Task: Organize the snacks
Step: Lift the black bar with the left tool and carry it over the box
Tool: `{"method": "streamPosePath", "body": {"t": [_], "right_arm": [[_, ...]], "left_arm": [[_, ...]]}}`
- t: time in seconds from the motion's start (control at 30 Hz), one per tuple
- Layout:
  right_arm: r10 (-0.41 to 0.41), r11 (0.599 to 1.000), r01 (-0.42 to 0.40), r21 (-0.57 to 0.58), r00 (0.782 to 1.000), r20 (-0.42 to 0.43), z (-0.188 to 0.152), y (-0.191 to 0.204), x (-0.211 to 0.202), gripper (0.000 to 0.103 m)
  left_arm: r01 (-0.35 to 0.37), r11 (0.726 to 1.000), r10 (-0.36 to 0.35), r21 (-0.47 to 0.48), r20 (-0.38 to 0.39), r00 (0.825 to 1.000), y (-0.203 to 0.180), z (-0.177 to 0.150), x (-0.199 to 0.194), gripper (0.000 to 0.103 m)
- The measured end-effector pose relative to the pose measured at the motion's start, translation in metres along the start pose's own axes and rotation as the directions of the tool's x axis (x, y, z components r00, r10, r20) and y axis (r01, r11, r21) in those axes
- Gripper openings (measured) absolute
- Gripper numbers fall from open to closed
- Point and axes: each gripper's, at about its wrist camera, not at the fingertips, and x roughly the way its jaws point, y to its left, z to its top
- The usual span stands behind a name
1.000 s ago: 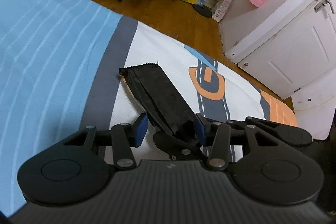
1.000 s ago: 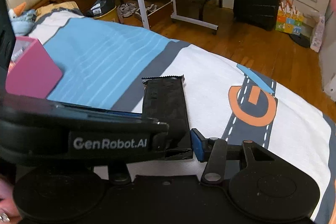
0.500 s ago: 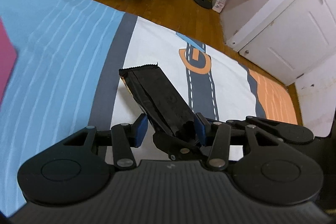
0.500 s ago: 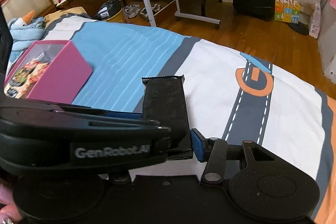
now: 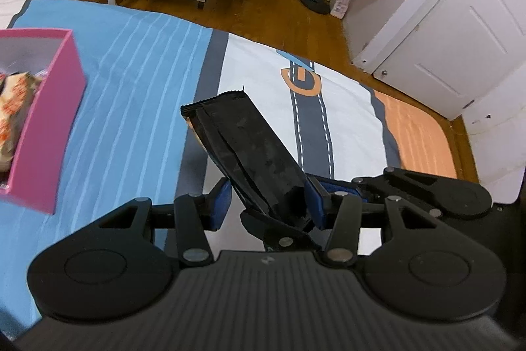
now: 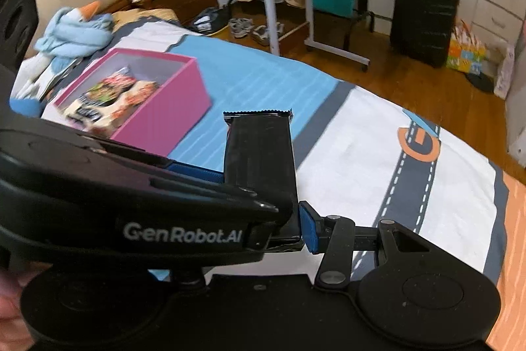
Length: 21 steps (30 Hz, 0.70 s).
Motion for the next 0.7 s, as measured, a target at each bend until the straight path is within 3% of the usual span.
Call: {"method": "streamPosePath", "body": {"t": [0.27, 0.5, 0.7], "right_arm": [[0.032, 0.994, -0.032, -0.109, 0.999, -0.006, 0.005, 0.069, -0.029, 0.053], [0.044, 0.976, -0.028, -0.215, 0.997, 0.07, 0.021, 0.14, -0.048, 0.053], [0.075, 0.974, -0.054, -0.221, 0.993, 0.09, 0.05, 0.19, -0.028, 0.053]], "left_arm": [[0.047, 0.998, -0.047, -0.029, 0.026, 0.999, 0.044, -0.026, -0.072, 0.045], [0.023, 0.999, -0.017, -0.048, 0.12, 0.993, 0.086, -0.037, -0.14, 0.046], [-0.03, 0.996, 0.041, -0.083, 0.144, 0.989, 0.138, -0.022, -0.172, 0.046]]}}
